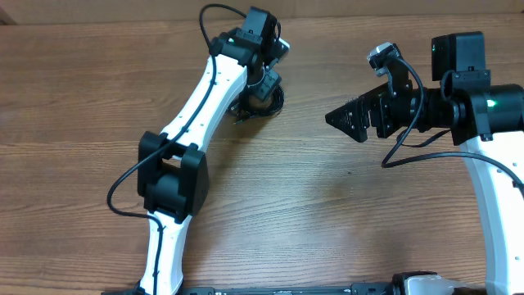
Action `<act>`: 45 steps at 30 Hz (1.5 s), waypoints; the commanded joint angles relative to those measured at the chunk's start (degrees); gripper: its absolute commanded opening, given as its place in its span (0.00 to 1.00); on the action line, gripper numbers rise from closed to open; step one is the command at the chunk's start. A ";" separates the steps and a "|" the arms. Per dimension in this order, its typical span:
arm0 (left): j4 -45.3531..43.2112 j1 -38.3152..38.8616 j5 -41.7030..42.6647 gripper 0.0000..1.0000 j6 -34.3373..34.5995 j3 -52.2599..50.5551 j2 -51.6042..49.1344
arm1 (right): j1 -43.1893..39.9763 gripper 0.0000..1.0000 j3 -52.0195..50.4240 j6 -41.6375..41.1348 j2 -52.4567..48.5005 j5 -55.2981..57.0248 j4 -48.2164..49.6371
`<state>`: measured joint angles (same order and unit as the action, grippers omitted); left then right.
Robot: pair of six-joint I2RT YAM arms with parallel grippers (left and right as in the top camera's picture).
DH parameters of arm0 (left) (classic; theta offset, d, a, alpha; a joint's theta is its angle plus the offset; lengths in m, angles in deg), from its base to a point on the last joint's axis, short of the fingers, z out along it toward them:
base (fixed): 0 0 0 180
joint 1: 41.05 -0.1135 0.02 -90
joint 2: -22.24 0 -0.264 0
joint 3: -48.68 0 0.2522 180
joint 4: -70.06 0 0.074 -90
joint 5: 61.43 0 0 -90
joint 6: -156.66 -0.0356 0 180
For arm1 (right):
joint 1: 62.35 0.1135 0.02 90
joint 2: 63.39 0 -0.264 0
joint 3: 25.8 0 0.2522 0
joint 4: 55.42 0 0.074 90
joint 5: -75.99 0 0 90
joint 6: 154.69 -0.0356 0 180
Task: Untangle cables
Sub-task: 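Grasp the cable coil with the left gripper and lift it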
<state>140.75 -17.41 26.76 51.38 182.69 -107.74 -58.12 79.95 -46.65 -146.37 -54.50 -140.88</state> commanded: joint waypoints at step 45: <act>-12.76 -4.11 13.88 0.66 -11.91 0.00 -11.63 | 0.33 1.00 1.84 0.46 1.09 4.48 -6.56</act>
<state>127.97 -21.91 38.85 39.64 182.69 -117.44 -58.12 79.95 -46.65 -146.37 -50.41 -147.39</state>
